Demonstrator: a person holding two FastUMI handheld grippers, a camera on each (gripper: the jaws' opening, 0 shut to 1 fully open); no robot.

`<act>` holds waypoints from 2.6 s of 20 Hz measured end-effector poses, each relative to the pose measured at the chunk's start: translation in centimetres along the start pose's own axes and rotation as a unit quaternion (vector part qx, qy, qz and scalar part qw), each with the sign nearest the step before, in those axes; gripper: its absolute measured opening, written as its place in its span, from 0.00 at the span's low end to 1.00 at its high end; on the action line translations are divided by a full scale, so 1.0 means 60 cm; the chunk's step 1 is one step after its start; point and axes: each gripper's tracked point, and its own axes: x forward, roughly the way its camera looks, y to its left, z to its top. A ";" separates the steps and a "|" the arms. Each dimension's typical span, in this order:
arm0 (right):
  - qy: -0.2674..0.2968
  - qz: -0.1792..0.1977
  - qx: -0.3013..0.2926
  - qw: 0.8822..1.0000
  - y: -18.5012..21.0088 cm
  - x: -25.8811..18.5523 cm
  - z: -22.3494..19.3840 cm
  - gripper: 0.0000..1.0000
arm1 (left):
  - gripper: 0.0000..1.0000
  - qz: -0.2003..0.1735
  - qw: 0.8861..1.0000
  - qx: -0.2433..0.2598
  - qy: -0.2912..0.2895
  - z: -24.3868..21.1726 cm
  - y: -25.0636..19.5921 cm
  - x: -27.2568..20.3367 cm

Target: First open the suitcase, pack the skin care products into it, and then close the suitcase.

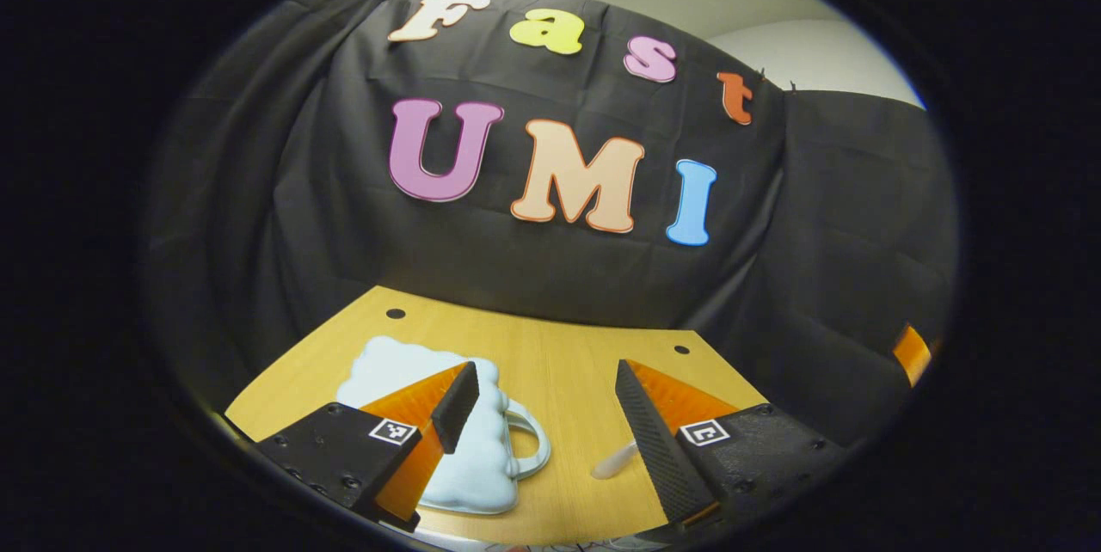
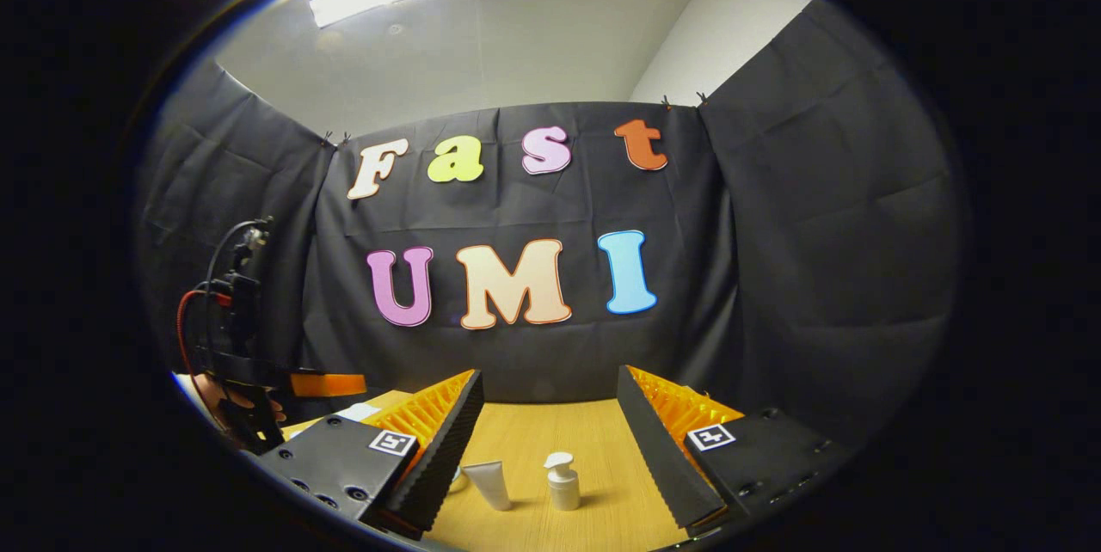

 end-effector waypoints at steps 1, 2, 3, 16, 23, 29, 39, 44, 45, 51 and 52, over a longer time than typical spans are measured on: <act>0.004 -0.001 -0.001 1.000 -0.002 0.000 -0.006 0.98 | 0.95 -0.007 1.000 -0.012 0.015 -0.006 -0.004 0.018; 0.008 -0.002 0.000 1.000 -0.002 -0.002 -0.009 0.98 | 0.94 -0.010 0.999 -0.026 0.034 -0.020 -0.005 0.037; 0.012 -0.003 0.000 1.000 -0.005 -0.005 -0.014 0.98 | 0.94 -0.012 0.998 -0.040 0.056 -0.032 -0.005 0.055; 0.060 -0.032 0.023 0.997 -0.051 -0.009 -0.070 0.98 | 0.95 0.012 0.945 -0.093 0.313 -0.193 -0.006 0.196; 0.073 -0.043 0.029 0.996 -0.070 -0.006 -0.089 0.98 | 0.95 0.051 0.908 -0.110 0.400 -0.278 -0.008 0.215; 0.072 -0.048 0.040 0.995 -0.089 -0.001 -0.093 0.96 | 0.90 0.086 0.886 -0.093 0.447 -0.333 0.009 0.215; 0.085 -0.056 0.058 0.993 -0.119 -0.001 -0.112 0.98 | 0.45 0.119 0.863 -0.019 0.490 -0.393 0.043 0.226; 0.085 -0.051 0.055 0.994 -0.127 0.006 -0.114 0.98 | 0.29 0.125 0.858 -0.026 0.497 -0.410 0.045 0.232; 0.085 -0.050 0.056 0.994 -0.128 0.008 -0.114 0.98 | 0.28 0.124 0.858 -0.031 0.498 -0.409 0.040 0.234; 0.084 -0.036 0.061 0.994 -0.134 0.017 -0.119 0.98 | 0.07 0.125 0.861 -0.022 0.492 -0.398 0.037 0.233; 0.084 -0.033 0.061 0.994 -0.135 0.018 -0.118 0.98 | 0.06 0.123 0.863 -0.022 0.490 -0.391 0.035 0.232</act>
